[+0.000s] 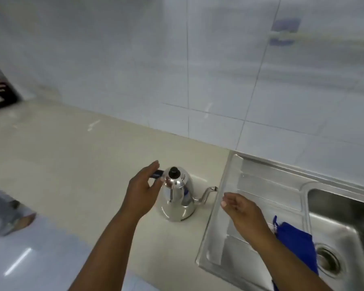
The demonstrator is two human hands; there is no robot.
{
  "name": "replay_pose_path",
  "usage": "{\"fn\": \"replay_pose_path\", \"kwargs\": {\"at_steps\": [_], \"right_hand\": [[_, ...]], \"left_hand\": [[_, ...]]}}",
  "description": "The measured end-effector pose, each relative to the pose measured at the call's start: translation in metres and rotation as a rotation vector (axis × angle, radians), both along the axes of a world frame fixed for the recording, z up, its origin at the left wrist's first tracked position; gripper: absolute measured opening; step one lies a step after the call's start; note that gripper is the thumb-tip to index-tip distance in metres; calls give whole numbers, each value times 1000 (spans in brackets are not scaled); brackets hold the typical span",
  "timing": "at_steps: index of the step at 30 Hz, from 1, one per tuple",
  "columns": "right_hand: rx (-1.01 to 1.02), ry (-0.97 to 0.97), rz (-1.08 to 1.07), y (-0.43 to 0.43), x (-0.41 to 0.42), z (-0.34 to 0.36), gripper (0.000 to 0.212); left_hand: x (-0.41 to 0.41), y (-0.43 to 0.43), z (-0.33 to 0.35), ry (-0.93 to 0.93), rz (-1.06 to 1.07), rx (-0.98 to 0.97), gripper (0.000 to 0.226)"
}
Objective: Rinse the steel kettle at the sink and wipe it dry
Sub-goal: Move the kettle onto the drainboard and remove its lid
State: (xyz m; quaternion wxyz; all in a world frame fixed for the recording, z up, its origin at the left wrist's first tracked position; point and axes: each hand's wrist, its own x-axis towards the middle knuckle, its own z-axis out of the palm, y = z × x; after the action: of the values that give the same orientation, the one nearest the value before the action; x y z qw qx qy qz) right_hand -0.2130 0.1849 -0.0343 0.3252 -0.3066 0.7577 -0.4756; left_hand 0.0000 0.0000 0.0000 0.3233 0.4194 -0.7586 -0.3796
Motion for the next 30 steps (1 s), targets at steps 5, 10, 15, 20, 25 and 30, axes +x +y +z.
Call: {"fn": "replay_pose_path", "kwargs": {"at_steps": [5,10,15,20,25,30], "right_hand": [[55,-86,27,-30,22,-19,30],[46,-17,-72,-50,28,-24,11],[-68,-13,-126,-60,36,-33,19],[-138,-88,-195,-62,37,-42,22],[-216,-178,-229,-50,28,-39,26],[-266,-241,-277,-20,14,-26,28]], "left_hand": [[21,-42,-27,-271,25,17,55],[21,-77,-46,-358,-36,88,54],[25,-93,-59,-318,-42,110,34],[27,-97,-59,-310,-67,89,25],[22,-92,-46,-296,-131,105,22],[1,-72,-30,-265,-194,77,25]]}}
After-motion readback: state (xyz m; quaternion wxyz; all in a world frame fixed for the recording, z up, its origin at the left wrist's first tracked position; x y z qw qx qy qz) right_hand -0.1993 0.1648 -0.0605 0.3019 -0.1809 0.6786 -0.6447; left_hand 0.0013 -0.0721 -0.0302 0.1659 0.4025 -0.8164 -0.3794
